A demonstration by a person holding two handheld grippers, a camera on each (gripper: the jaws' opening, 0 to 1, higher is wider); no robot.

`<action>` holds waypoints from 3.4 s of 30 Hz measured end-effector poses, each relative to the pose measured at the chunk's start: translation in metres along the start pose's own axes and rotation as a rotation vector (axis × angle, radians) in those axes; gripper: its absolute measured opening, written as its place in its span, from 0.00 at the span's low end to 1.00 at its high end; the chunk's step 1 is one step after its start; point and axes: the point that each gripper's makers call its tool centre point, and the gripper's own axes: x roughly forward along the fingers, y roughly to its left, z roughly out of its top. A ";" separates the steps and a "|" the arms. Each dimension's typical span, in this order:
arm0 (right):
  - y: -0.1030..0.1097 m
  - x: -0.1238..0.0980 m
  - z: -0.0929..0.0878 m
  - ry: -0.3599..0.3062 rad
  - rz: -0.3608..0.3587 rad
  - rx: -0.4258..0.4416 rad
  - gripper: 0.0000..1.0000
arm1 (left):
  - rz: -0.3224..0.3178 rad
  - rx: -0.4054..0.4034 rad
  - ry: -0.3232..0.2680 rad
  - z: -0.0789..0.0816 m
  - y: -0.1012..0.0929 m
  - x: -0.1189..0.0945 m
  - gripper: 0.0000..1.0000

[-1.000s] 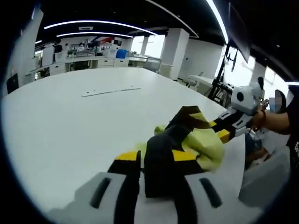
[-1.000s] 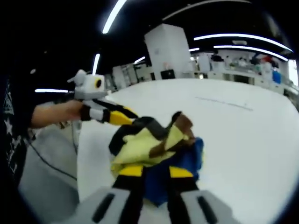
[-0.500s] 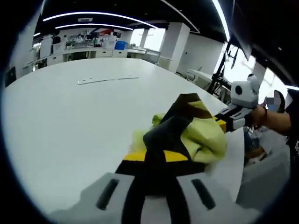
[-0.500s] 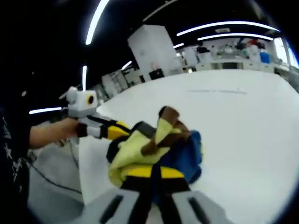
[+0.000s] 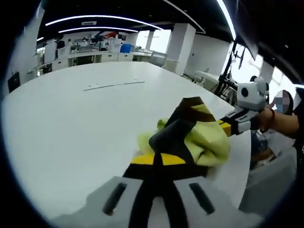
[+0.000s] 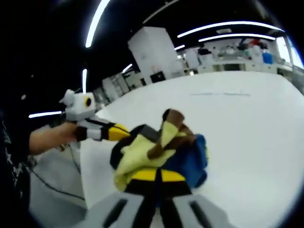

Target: Fold the garment on the visible template until the final outline fits inside the template.

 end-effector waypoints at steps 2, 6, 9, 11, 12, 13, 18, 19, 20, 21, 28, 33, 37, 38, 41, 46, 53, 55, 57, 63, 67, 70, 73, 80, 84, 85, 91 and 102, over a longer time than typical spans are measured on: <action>-0.002 -0.004 0.004 -0.010 -0.009 -0.012 0.00 | 0.006 0.021 -0.005 0.004 -0.001 -0.005 0.00; -0.004 -0.013 0.013 -0.019 -0.031 -0.045 0.00 | 0.004 0.005 -0.036 0.015 -0.006 -0.016 0.00; -0.006 -0.022 0.024 -0.035 -0.043 -0.072 0.00 | 0.017 0.020 -0.063 0.024 -0.007 -0.023 0.00; -0.007 -0.025 0.029 -0.044 -0.051 -0.081 0.00 | 0.026 0.024 -0.078 0.029 -0.005 -0.027 0.00; -0.009 -0.028 0.032 -0.048 -0.059 -0.084 0.00 | 0.028 0.022 -0.089 0.032 -0.005 -0.029 0.00; -0.010 -0.029 0.033 -0.050 -0.062 -0.085 0.00 | 0.029 0.023 -0.095 0.034 -0.004 -0.030 0.00; -0.018 -0.036 0.042 -0.071 -0.084 -0.090 0.00 | 0.065 0.043 -0.107 0.039 0.004 -0.032 0.00; -0.020 -0.037 0.045 -0.076 -0.091 -0.093 0.00 | 0.071 0.041 -0.109 0.040 0.005 -0.032 0.00; -0.022 -0.039 0.047 -0.081 -0.094 -0.094 0.00 | 0.077 0.039 -0.117 0.042 0.007 -0.034 0.00; -0.022 -0.040 0.048 -0.084 -0.096 -0.093 0.00 | 0.079 0.037 -0.123 0.043 0.008 -0.034 0.00; -0.039 -0.049 0.067 -0.105 -0.139 -0.126 0.00 | 0.117 0.025 -0.194 0.066 0.022 -0.042 0.00; -0.050 -0.048 0.082 -0.109 -0.167 -0.154 0.00 | 0.121 0.028 -0.209 0.074 0.030 -0.039 0.00; -0.060 -0.047 0.097 -0.124 -0.186 -0.152 0.00 | 0.136 0.018 -0.237 0.087 0.041 -0.039 0.00; -0.062 -0.046 0.100 -0.128 -0.192 -0.148 0.00 | 0.135 0.010 -0.245 0.090 0.044 -0.039 0.00; -0.068 -0.045 0.112 -0.142 -0.206 -0.154 0.00 | 0.141 -0.008 -0.257 0.097 0.054 -0.037 0.00; -0.081 -0.041 0.121 -0.153 -0.251 -0.147 0.00 | 0.172 -0.004 -0.286 0.111 0.068 -0.034 0.00; -0.110 -0.026 0.137 -0.161 -0.304 -0.130 0.00 | 0.218 -0.002 -0.311 0.126 0.093 -0.021 0.00; -0.119 -0.021 0.142 -0.172 -0.313 -0.110 0.00 | 0.223 -0.012 -0.324 0.130 0.098 -0.017 0.00; -0.124 -0.016 0.146 -0.179 -0.320 -0.105 0.00 | 0.229 -0.022 -0.329 0.134 0.106 -0.013 0.00; -0.150 0.000 0.159 -0.208 -0.374 -0.067 0.00 | 0.282 -0.050 -0.339 0.138 0.134 0.007 0.00; -0.168 0.013 0.163 -0.213 -0.400 -0.041 0.00 | 0.307 -0.096 -0.341 0.135 0.149 0.022 0.00; -0.178 0.020 0.162 -0.214 -0.414 -0.013 0.00 | 0.321 -0.112 -0.325 0.129 0.161 0.034 0.00; -0.191 0.030 0.160 -0.206 -0.434 0.001 0.00 | 0.340 -0.127 -0.307 0.123 0.175 0.047 0.00; -0.221 0.050 0.140 -0.153 -0.473 0.050 0.00 | 0.369 -0.156 -0.212 0.101 0.201 0.074 0.00; -0.240 0.065 0.132 -0.122 -0.488 0.062 0.00 | 0.368 -0.169 -0.194 0.093 0.203 0.088 0.00; -0.242 0.066 0.129 -0.112 -0.496 0.059 0.00 | 0.375 -0.152 -0.171 0.089 0.204 0.090 0.00; -0.253 0.074 0.121 -0.103 -0.506 0.098 0.00 | 0.397 -0.110 -0.116 0.078 0.210 0.101 0.00; -0.241 0.073 0.131 -0.105 -0.443 0.119 0.25 | 0.424 -0.092 -0.121 0.083 0.213 0.094 0.07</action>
